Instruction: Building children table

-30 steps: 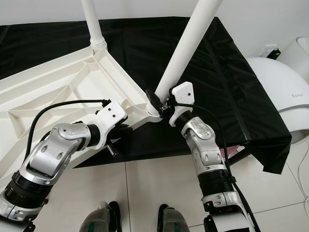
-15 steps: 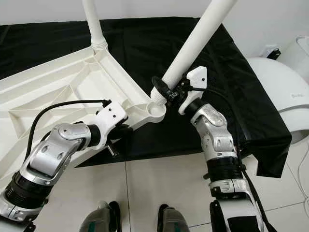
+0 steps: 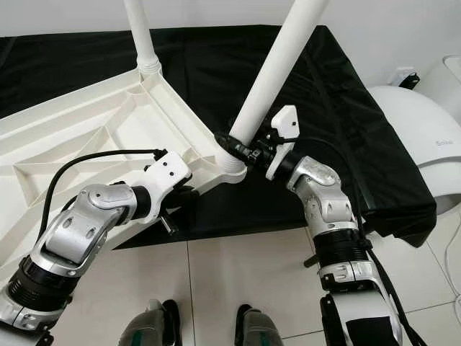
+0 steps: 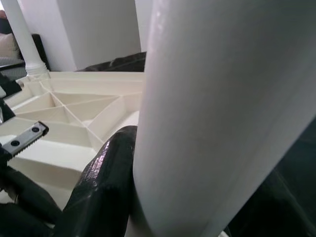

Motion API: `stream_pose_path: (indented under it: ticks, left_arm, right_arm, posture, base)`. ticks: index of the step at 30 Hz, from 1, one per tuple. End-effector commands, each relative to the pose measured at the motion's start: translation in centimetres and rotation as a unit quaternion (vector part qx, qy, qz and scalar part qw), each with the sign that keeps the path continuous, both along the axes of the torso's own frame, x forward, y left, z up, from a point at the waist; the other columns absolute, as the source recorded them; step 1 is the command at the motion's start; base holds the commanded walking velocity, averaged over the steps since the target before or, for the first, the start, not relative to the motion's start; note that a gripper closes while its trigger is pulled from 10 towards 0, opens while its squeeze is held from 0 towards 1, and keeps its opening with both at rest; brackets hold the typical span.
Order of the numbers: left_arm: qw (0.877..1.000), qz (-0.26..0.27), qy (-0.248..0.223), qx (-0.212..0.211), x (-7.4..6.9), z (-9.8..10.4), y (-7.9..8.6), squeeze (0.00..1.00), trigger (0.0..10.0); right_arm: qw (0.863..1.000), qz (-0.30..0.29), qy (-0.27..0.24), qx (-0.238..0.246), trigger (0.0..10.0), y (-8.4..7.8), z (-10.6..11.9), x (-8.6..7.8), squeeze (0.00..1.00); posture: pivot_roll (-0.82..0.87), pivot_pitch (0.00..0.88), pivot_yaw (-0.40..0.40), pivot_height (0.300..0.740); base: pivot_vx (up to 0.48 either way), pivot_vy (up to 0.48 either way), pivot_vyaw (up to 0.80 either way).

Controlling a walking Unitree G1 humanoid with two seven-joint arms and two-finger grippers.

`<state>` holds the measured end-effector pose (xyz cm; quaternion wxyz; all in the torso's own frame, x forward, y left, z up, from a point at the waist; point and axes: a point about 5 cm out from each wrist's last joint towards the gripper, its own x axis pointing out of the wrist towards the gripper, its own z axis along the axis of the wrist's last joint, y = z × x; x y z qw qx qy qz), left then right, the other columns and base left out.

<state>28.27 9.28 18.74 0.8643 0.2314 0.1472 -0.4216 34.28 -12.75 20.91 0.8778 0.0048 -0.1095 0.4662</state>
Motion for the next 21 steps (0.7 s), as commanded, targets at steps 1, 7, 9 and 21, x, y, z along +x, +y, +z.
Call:
stream_pose_path:
  ticks: [1,7,9,21]
  left_arm:
    - [0.999,0.005,-0.036,-0.007,-0.2,0.9,-0.3,0.0,10.0]
    - [0.999,0.006,-0.037,-0.008,-0.2,1.0,-0.3,0.0,10.0]
    - [0.999,0.007,-0.037,-0.009,-0.3,1.0,-0.4,0.0,10.0]
    - [0.999,0.01,-0.036,-0.013,-0.5,1.0,-0.4,0.0,10.0]
  right_arm:
    - [1.0,0.011,-0.009,-0.019,10.0,-0.1,0.0,0.2,0.0]
    - [0.999,0.014,-0.013,-0.04,10.0,-0.2,-0.2,0.7,0.0]
    - [0.999,0.014,-0.013,-0.048,10.0,-0.3,-0.3,0.9,0.0]
    - [0.995,0.015,-0.027,-0.098,10.0,-1.1,-0.5,1.9,0.0]
  posture:
    - [-0.07,0.199,-0.023,0.74]
    - [-0.07,0.203,-0.027,0.74]
    - [-0.06,0.205,-0.028,0.74]
    - [-0.06,0.206,-0.039,0.74]
  base:
    - [0.0,0.0,0.0]
    - [0.0,0.0,0.0]
    - [0.0,0.0,0.0]
    - [0.0,0.0,0.0]
